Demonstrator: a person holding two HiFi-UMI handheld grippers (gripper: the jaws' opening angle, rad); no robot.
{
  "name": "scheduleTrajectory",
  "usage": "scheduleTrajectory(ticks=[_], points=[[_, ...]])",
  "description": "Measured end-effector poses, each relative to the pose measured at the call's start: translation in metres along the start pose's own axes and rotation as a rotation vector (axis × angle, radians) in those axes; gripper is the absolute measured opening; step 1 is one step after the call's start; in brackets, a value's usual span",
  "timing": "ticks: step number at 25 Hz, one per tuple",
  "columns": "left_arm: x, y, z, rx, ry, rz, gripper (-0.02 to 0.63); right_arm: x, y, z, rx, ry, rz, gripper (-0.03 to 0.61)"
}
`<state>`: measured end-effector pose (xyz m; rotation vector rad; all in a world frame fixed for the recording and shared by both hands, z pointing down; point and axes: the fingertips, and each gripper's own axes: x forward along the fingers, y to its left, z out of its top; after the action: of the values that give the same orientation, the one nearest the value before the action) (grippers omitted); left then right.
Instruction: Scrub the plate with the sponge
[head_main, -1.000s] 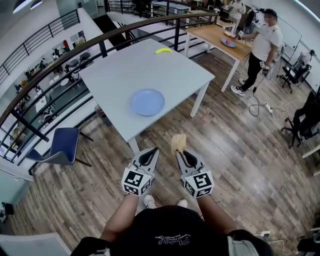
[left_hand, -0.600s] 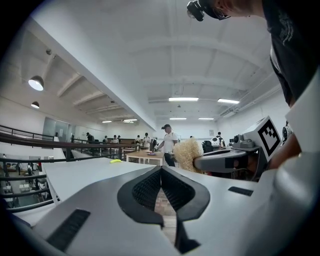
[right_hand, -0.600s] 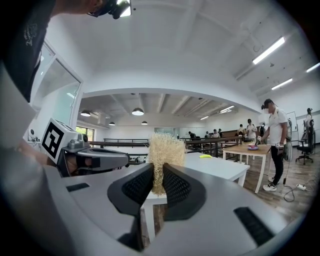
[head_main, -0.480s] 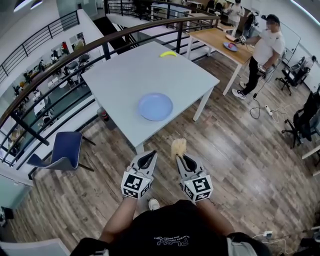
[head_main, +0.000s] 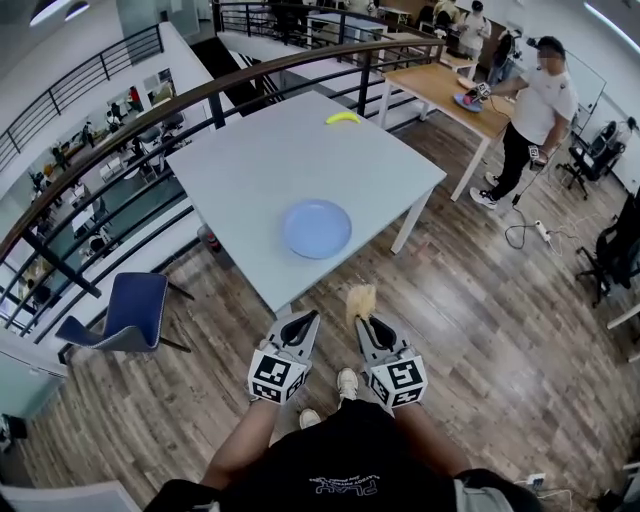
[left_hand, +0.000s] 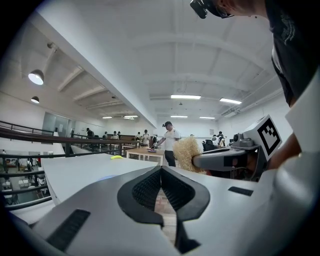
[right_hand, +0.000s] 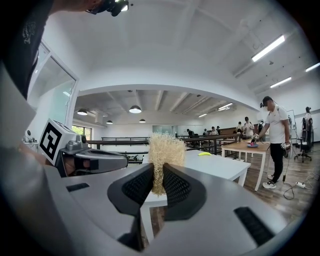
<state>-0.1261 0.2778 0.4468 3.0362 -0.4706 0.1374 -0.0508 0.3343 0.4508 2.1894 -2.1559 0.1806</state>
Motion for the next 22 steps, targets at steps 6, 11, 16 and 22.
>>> scheduleTrajectory(ticks=[6, 11, 16, 22], points=[[0.035, 0.018, 0.002, 0.0, 0.011, 0.026, 0.012, 0.028, -0.028, 0.003, 0.014, 0.005, 0.034, 0.057], [0.067, 0.035, 0.007, -0.006, 0.011, 0.049, 0.012, 0.055, -0.056, 0.007, 0.011, 0.01, 0.05, 0.057], [0.097, 0.044, 0.006, -0.008, 0.028, 0.067, 0.012, 0.074, -0.084, 0.007, 0.028, 0.014, 0.065, 0.057], [0.129, 0.049, 0.01, -0.009, 0.03, 0.089, 0.012, 0.093, -0.112, 0.012, 0.001, 0.019, 0.097, 0.057]])
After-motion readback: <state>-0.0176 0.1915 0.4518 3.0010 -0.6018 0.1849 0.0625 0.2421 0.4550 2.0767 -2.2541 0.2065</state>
